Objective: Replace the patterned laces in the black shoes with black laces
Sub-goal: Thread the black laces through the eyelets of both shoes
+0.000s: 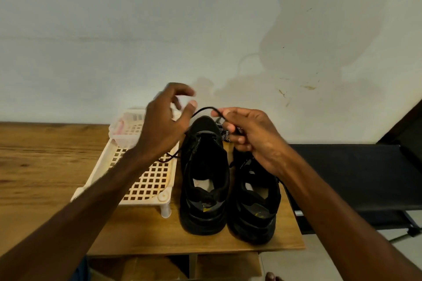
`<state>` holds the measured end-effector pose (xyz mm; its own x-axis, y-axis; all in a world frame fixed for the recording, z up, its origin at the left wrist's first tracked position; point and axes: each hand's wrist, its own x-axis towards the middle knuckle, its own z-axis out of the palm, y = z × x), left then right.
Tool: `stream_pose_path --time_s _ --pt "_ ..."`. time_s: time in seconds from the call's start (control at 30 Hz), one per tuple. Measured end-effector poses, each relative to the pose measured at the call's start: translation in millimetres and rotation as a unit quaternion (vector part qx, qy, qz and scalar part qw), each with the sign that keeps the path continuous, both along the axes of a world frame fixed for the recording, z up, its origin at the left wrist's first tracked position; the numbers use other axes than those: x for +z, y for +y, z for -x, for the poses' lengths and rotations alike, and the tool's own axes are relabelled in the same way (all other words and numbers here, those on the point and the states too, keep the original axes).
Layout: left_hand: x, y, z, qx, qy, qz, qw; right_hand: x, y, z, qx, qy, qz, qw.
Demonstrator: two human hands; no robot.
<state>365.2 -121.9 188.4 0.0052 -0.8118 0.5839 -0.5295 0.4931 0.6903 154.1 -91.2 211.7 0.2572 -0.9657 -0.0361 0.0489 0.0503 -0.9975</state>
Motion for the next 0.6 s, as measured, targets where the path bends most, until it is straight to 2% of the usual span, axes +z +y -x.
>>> stream_pose_path --time_s 0.07,0.13,0.3,0.43,0.5,0.6 --pt "3 7 9 -0.11 -0.036 -0.015 0.993 -4 0 -5 -0.006 0.018 0.0 1.0" --pt "0 8 13 -0.13 -0.086 0.003 0.988 -6 -2 -7 -0.012 0.034 0.005 0.999" --pt "-9 -2 1 -0.052 -0.127 0.047 0.989 -7 -7 -4 -0.048 0.103 -0.006 0.993" --pt "-12 -11 -12 0.026 -0.111 0.004 0.993 -11 -9 5 -0.075 0.19 -0.014 0.979" --pt "-13 -14 -16 0.053 -0.102 -0.013 0.993 -14 -10 11 -0.106 0.271 0.026 0.956" --pt "-13 -12 -16 0.07 -0.09 -0.023 0.993 -17 -12 18 -0.165 0.405 0.098 0.894"
